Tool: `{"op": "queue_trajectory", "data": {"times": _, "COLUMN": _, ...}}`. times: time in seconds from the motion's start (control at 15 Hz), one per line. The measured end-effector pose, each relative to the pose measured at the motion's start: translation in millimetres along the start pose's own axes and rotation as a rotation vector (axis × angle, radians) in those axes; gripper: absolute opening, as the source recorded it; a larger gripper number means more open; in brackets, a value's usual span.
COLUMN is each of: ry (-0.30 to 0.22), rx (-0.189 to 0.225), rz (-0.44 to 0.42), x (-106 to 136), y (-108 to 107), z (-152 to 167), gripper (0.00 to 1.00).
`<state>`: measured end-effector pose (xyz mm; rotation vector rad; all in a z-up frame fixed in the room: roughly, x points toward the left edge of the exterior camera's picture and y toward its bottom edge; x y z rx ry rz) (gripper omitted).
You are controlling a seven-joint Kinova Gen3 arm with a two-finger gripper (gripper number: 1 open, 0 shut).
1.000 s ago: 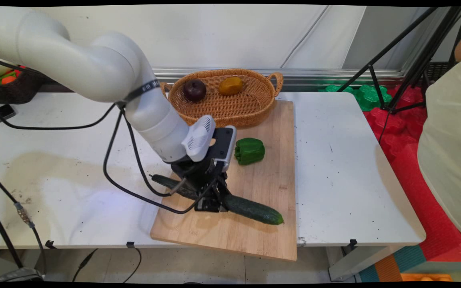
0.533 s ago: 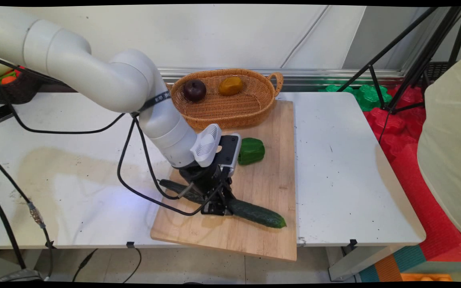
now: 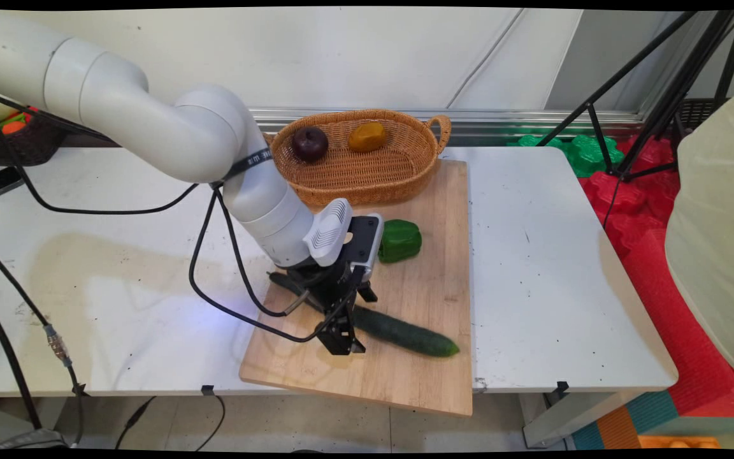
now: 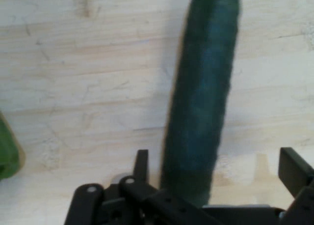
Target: Place the picked object on the cutting board
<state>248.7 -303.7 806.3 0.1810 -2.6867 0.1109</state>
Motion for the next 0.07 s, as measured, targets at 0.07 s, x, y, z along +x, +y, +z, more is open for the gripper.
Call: {"op": "queue_trajectory", "data": {"times": 0.07, "ry": 0.005, "rx": 0.004, "rz": -0.003, "x": -0.9, "y": 0.5, "z": -1.8, "gripper": 1.00}}
